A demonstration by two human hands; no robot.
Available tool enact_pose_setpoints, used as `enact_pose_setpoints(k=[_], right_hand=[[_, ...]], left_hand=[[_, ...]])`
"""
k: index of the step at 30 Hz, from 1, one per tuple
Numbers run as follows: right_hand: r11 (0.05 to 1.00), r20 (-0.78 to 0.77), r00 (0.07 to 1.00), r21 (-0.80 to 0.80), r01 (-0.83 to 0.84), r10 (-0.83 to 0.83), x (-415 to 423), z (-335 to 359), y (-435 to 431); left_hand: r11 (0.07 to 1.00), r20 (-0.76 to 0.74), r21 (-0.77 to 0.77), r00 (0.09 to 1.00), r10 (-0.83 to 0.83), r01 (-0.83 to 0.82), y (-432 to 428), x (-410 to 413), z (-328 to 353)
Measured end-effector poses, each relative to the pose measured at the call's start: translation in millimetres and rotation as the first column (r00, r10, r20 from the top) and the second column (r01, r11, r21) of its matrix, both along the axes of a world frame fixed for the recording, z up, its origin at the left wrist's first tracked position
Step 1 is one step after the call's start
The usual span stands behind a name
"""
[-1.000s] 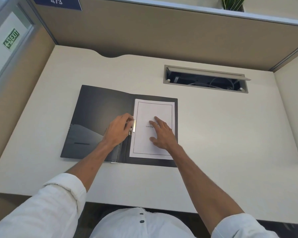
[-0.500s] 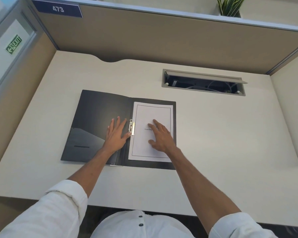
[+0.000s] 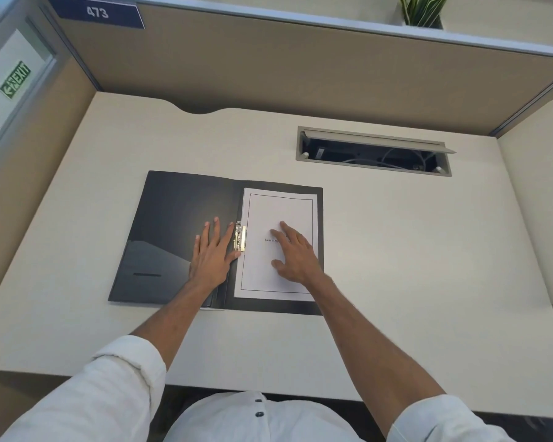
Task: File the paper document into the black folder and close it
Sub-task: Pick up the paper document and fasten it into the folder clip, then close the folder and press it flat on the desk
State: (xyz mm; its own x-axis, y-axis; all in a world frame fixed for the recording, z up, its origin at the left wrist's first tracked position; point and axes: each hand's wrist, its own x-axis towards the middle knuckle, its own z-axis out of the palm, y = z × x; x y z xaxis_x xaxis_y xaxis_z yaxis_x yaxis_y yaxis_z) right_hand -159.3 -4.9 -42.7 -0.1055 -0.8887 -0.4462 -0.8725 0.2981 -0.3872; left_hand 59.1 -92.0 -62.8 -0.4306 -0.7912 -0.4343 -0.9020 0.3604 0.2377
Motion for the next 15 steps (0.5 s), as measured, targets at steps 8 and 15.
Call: enact_pose_setpoints(k=[8,15], right_hand=[[1.000,0.014,1.000,-0.011,0.008,-0.007,0,-1,0],[0.995,0.002,0.997,-0.062,0.077,-0.077,12,0,-1]], left_hand=[[0.999,-0.028,0.028,0.999,-0.023,0.024,-3,6,-1],[0.999,-0.083,-0.043,0.996,-0.020,0.016,-5,33,0]])
